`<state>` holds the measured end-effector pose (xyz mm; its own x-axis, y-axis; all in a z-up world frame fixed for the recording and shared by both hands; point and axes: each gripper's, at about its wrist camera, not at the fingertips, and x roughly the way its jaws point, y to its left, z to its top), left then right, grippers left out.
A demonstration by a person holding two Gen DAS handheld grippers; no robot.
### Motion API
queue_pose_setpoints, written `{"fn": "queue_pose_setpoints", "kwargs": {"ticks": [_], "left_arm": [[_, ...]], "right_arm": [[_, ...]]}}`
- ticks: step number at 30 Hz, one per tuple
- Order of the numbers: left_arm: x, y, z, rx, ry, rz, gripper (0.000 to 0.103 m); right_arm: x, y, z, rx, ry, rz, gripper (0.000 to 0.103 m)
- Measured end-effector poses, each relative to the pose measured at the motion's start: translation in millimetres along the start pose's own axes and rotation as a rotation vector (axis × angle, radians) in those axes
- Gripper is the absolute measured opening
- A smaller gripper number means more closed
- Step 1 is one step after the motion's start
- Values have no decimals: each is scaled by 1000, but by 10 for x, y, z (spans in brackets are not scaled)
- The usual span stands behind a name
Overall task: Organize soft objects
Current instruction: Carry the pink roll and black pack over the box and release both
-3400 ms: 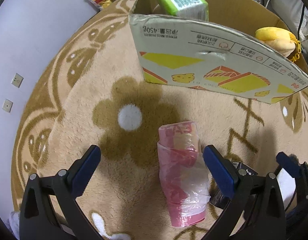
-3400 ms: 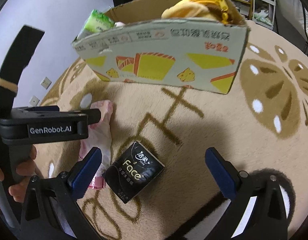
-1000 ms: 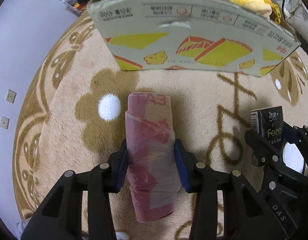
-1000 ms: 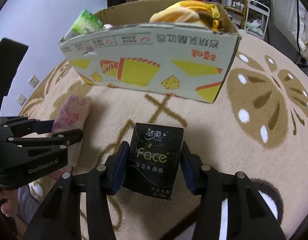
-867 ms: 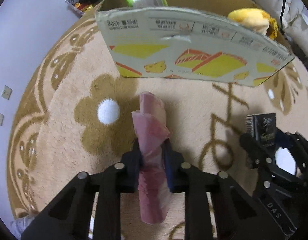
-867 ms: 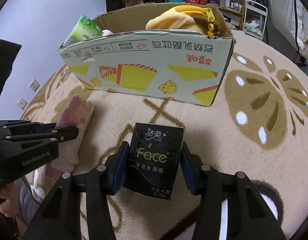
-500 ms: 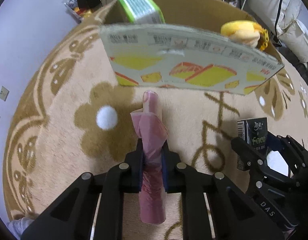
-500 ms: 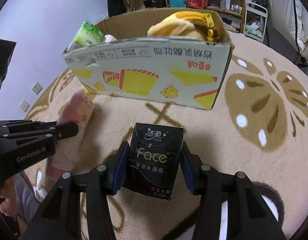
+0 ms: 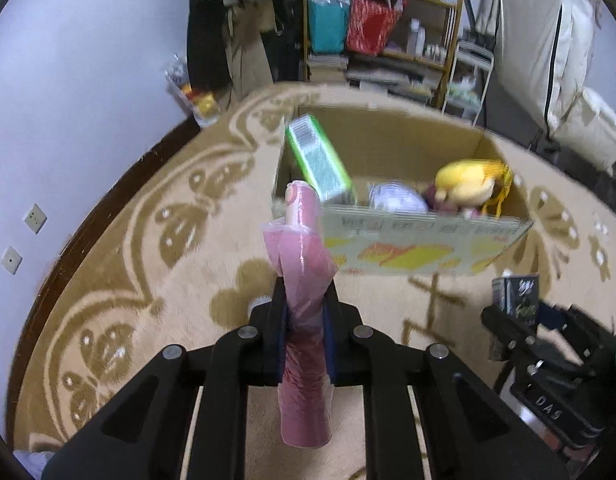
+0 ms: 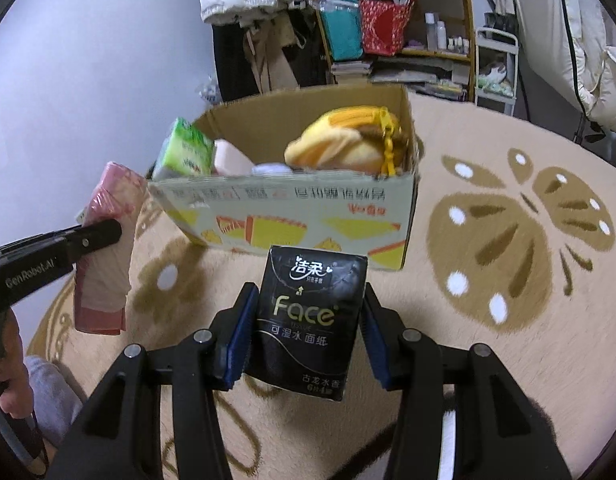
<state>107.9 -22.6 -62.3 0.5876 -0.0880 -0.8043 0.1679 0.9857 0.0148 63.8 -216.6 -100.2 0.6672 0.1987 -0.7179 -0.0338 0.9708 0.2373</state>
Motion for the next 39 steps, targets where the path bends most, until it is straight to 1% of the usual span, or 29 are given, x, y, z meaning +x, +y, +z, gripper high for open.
{"fn": "queue_pose_setpoints", "kwargs": {"ticks": [2, 4, 8, 11, 13, 16, 18, 21, 24, 30, 33, 36, 39], "left_arm": [[-79, 48, 41, -23, -39, -13, 14], [-164, 79, 85, -42, -95, -5, 14], [-276, 66, 155, -19, -163, 24, 14], [-350, 27, 200, 0, -210, 40, 14], [-394, 0, 248, 7, -247, 54, 14], [-427, -26, 333, -8, -306, 62, 14], [-418, -36, 418, -23, -329, 46, 14], [-424, -62, 526, -23, -364, 48, 14], [-424, -91, 609, -18, -390, 45, 14], [-373, -163, 750, 29, -415, 40, 14], [-346, -175, 822, 28, -427, 29, 14], [-295, -186, 898, 29, -440, 39, 14], [-255, -187, 936, 16, -453, 29, 14]], "right_arm": [[-48, 2, 45, -3, -28, 2, 52], [-91, 8, 101, -7, -57, 3, 52], [-173, 20, 208, -15, -107, 6, 52], [-205, 49, 304, -45, -140, -2, 52], [-215, 50, 367, -65, -165, 8, 52], [-223, 43, 468, -71, -184, 16, 52], [-226, 44, 520, -77, -196, 16, 52], [-217, 44, 581, -83, -208, 12, 52], [-190, 67, 685, -100, -222, 7, 52], [-152, 104, 903, -127, -257, 9, 52], [-106, 104, 1012, -103, -268, 45, 52], [-41, 140, 1058, -128, -278, 35, 52], [50, 145, 1093, -144, -270, 32, 52]]}}
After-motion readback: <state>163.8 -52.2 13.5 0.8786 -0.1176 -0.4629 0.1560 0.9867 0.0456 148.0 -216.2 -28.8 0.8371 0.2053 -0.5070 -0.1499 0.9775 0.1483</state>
